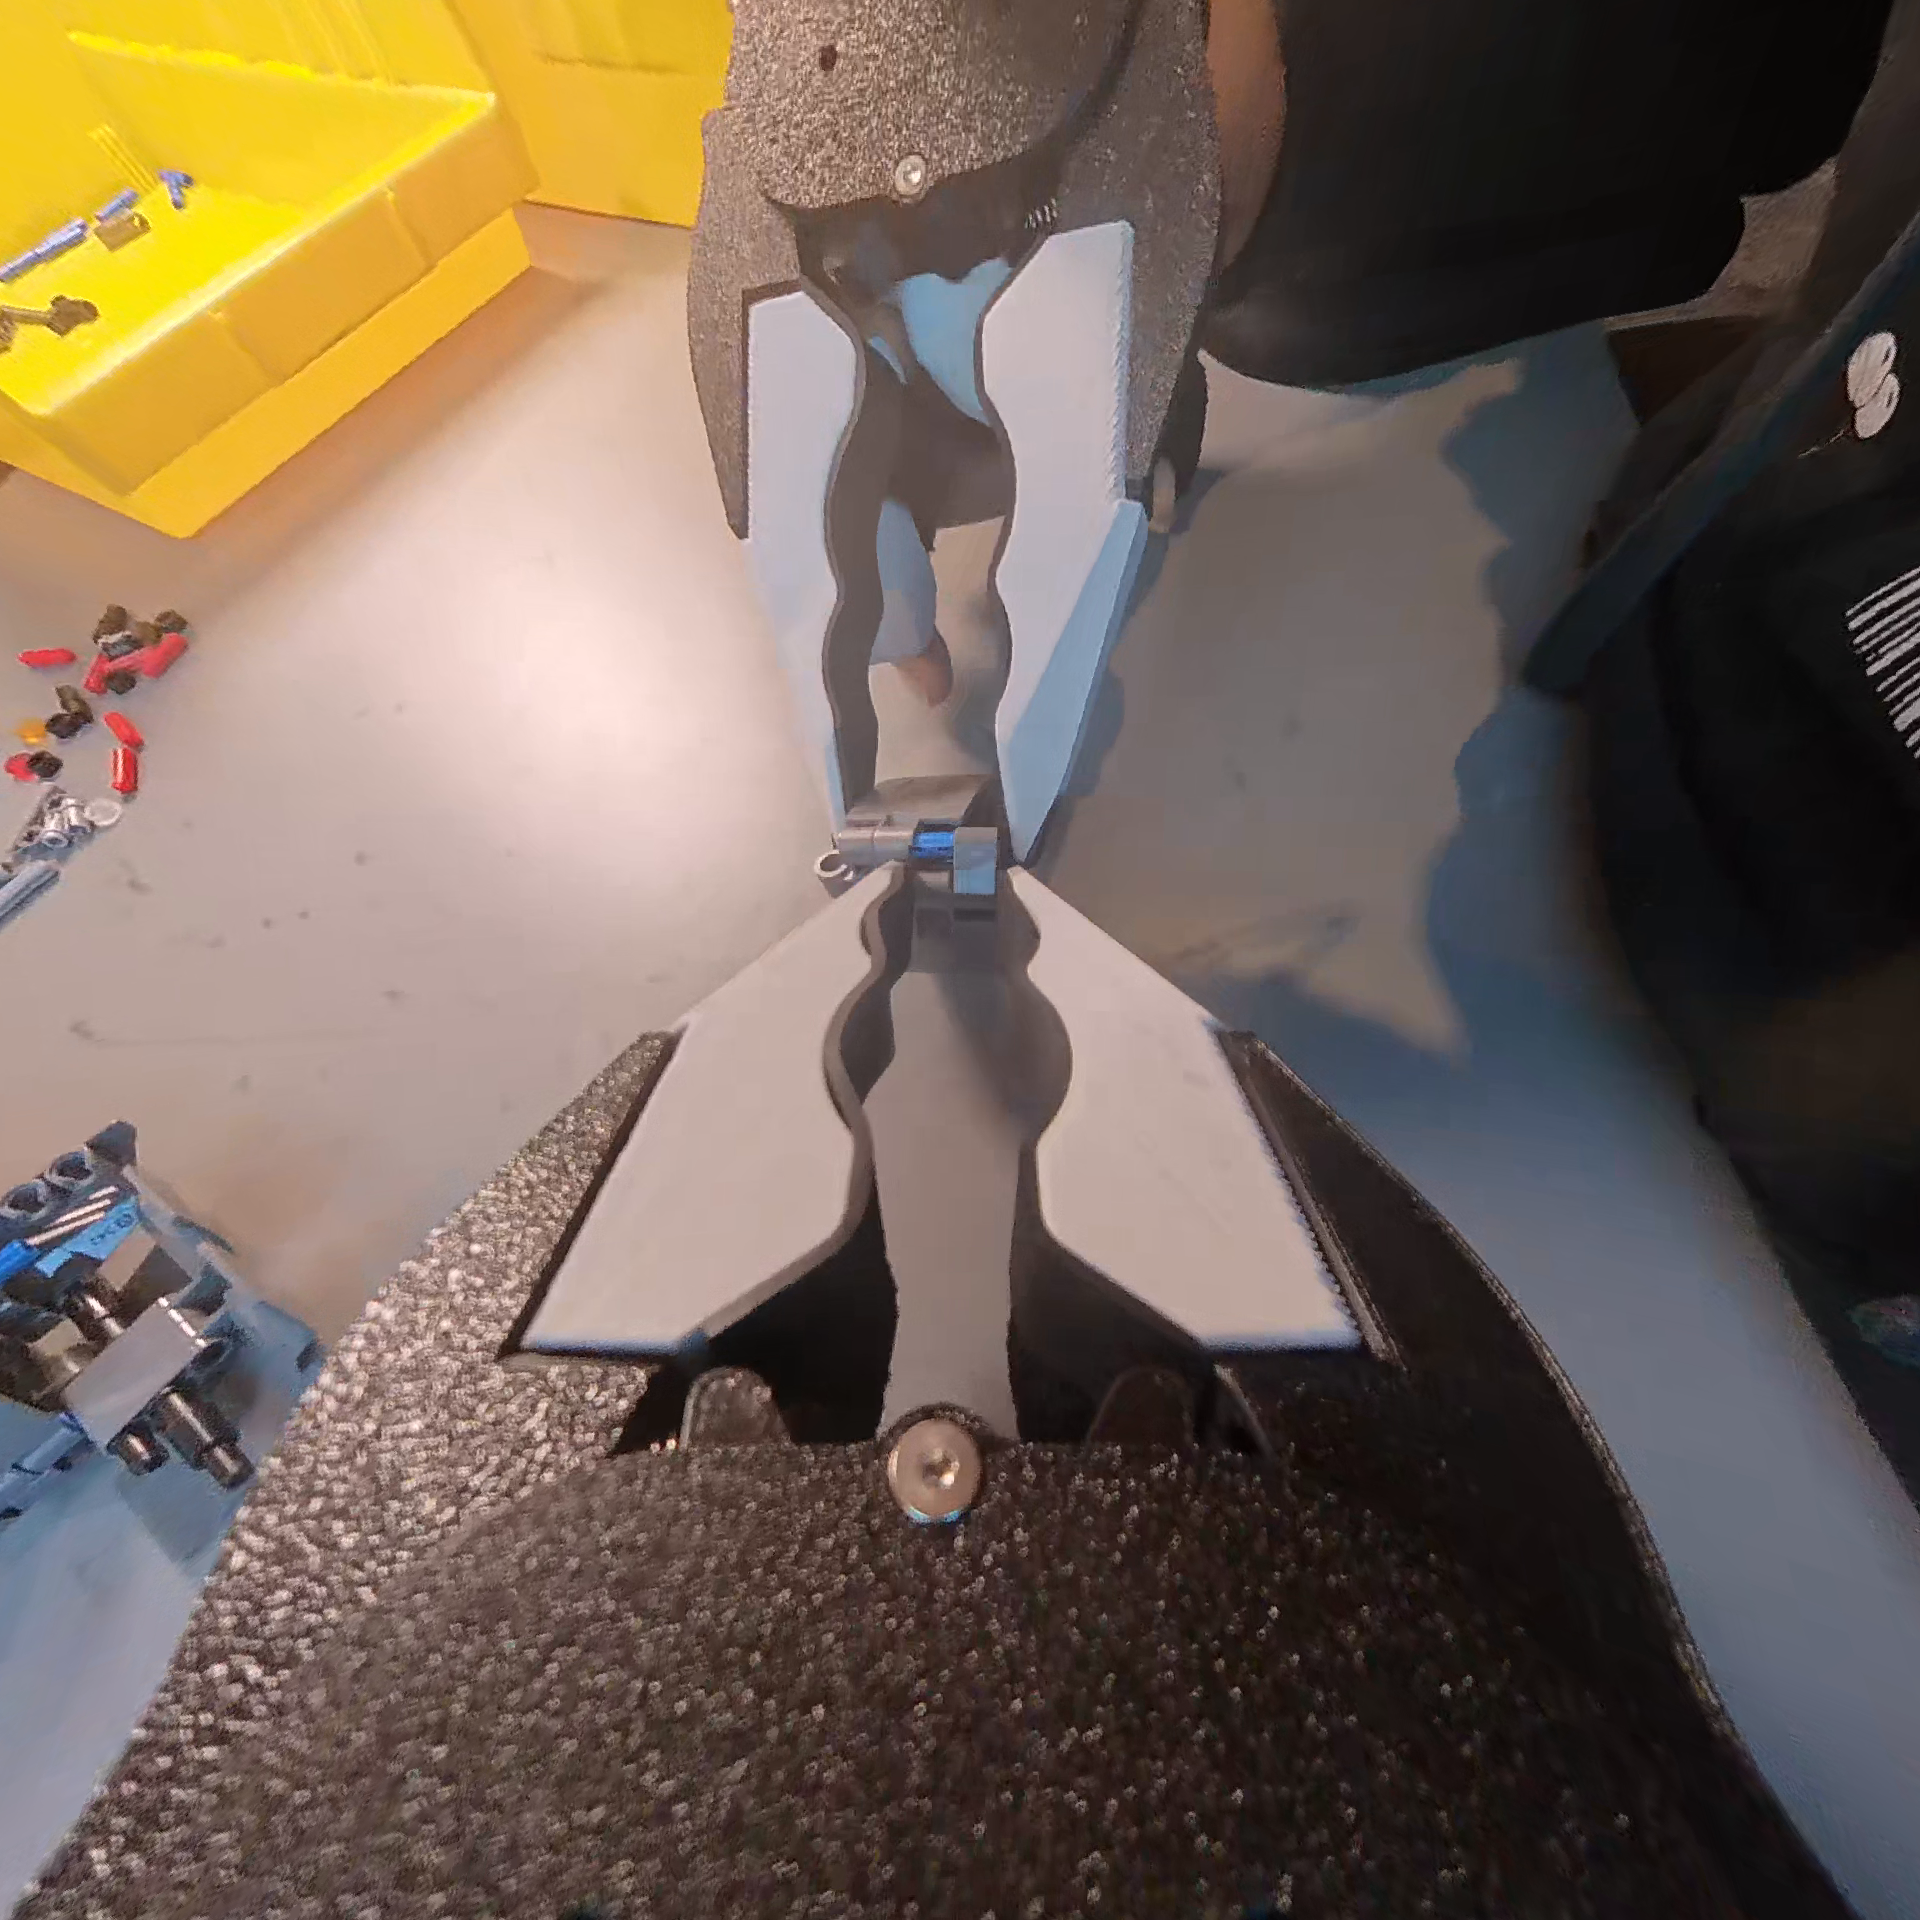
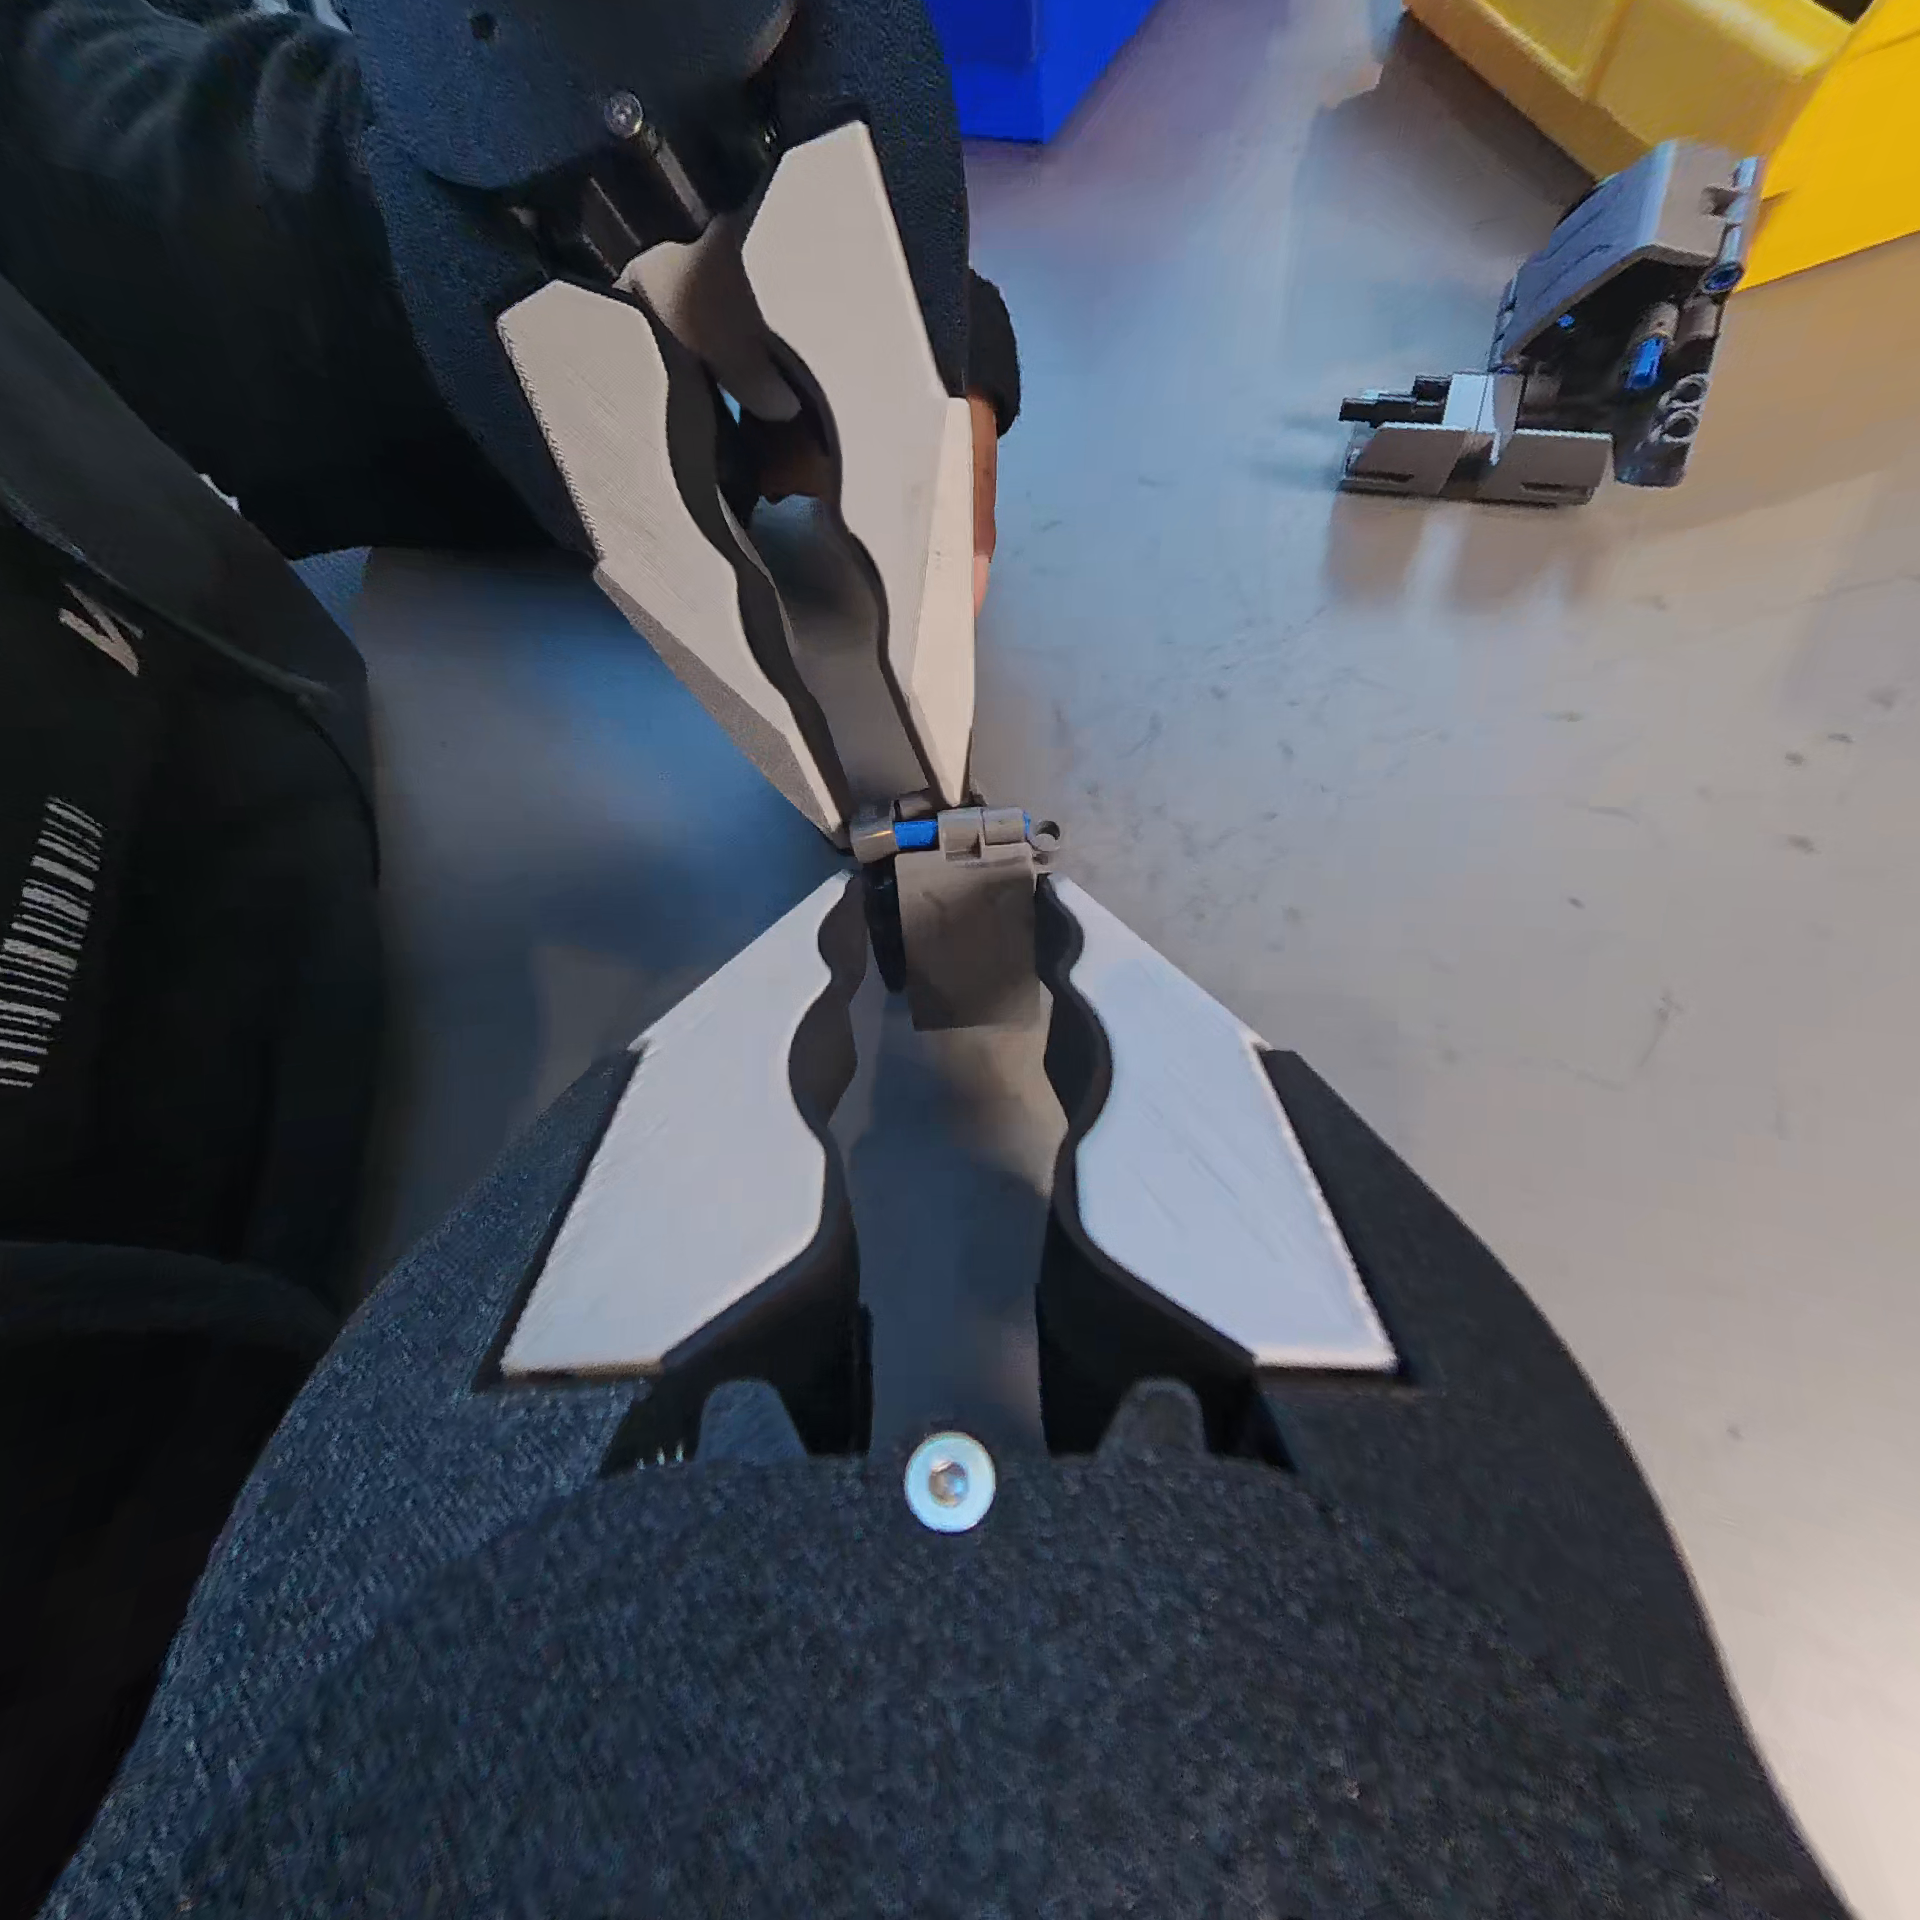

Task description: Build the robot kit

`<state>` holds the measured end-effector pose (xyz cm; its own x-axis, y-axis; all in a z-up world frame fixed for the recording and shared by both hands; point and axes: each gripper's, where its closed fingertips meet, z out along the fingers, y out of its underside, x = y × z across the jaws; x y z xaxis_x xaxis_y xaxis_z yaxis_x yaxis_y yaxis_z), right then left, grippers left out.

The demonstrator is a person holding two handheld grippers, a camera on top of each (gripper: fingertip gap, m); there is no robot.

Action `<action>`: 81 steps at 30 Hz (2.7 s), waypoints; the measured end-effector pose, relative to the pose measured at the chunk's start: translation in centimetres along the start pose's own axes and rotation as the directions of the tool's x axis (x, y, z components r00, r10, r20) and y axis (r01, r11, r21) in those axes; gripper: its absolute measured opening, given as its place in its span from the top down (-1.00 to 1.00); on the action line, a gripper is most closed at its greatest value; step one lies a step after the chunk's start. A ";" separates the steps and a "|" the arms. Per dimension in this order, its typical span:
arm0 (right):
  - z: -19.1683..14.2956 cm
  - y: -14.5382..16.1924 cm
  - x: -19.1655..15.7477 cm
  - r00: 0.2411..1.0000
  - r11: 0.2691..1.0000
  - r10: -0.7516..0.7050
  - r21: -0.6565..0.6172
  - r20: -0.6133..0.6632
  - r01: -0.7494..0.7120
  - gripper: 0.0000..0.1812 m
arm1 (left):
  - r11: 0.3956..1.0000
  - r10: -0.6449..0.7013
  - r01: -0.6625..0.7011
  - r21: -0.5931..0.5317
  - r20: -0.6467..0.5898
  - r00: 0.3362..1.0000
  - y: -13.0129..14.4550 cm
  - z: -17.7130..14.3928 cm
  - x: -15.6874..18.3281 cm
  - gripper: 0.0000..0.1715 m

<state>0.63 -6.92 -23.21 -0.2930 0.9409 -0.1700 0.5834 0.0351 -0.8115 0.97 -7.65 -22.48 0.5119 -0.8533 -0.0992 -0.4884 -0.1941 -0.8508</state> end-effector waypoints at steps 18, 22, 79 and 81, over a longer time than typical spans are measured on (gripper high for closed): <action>0.0 0.4 -0.7 0.951 0.951 -0.310 -0.025 -0.011 0.310 0.68 | 0.992 -0.115 0.110 -0.059 -0.075 0.991 0.9 0.7 1.1 0.80; -0.1 0.4 -0.8 0.944 0.944 -0.329 -0.050 -0.020 0.327 0.67 | 0.996 -0.070 0.068 -0.058 -0.034 0.997 0.8 0.7 1.1 0.79; -2.1 2.6 -2.2 0.953 0.954 -0.284 -0.066 0.108 0.292 0.52 | 0.998 -0.018 0.008 -0.056 -0.175 0.984 1.0 0.3 2.6 0.72; -1.2 3.0 -2.3 0.949 0.945 -0.301 -0.100 0.093 0.310 0.52 | 0.998 -0.005 -0.005 -0.056 -0.165 0.986 1.1 0.3 2.6 0.72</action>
<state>3.95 -8.54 -24.55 -0.5244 0.8509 0.0311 0.5366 0.3586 -0.7638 1.98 -9.88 -23.84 0.3904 -0.9206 -0.0087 -0.5297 -0.2169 -0.8200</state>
